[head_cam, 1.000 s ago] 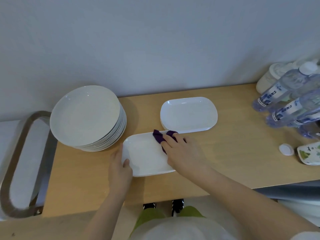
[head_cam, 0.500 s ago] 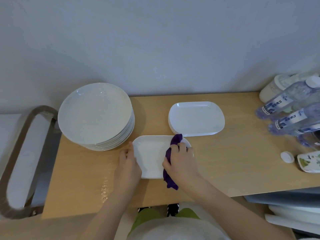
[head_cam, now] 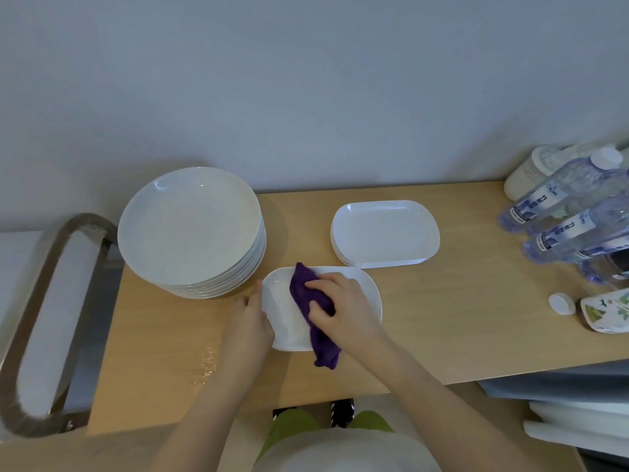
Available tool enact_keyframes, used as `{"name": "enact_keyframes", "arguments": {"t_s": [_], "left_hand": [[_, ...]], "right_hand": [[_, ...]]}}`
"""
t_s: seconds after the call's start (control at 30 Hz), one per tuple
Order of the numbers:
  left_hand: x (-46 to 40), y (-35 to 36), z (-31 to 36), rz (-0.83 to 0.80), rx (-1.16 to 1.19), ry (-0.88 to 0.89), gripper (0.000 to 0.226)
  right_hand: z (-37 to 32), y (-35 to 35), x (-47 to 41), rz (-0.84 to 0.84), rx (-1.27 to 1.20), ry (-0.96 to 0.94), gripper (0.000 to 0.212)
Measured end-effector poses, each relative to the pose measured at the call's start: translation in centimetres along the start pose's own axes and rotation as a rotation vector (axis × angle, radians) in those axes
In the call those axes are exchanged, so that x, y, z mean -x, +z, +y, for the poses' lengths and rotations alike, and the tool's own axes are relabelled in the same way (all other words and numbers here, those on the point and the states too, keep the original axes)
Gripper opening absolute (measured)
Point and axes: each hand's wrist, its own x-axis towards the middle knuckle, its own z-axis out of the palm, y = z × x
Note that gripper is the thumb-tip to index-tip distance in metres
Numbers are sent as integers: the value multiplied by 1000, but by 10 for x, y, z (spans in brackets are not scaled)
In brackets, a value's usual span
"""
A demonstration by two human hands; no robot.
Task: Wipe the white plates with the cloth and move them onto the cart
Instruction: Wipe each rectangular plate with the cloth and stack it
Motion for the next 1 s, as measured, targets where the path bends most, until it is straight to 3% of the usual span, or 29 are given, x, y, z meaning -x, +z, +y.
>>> {"name": "enact_keyframes", "arguments": {"t_s": [0.1,0.33,0.47,0.67,1.0], "left_hand": [[-2,-2,0,5,1,-23,61],[-4,5,3,-55,183,-95,66],[-7,5,2,-52,239,-121,68],[-6,7,-3,-45,304,-152,62],[-7,10,-1,-25,291,-246,56]], "right_hand": [[18,-28,4,54,41,68,34],[26,-42,12,-124,321,251,37],[21,-31,19,-97,219,295,34],[10,-3,26,-37,-8,217,43],[-8,26,9,-95,-62,34,43]]}}
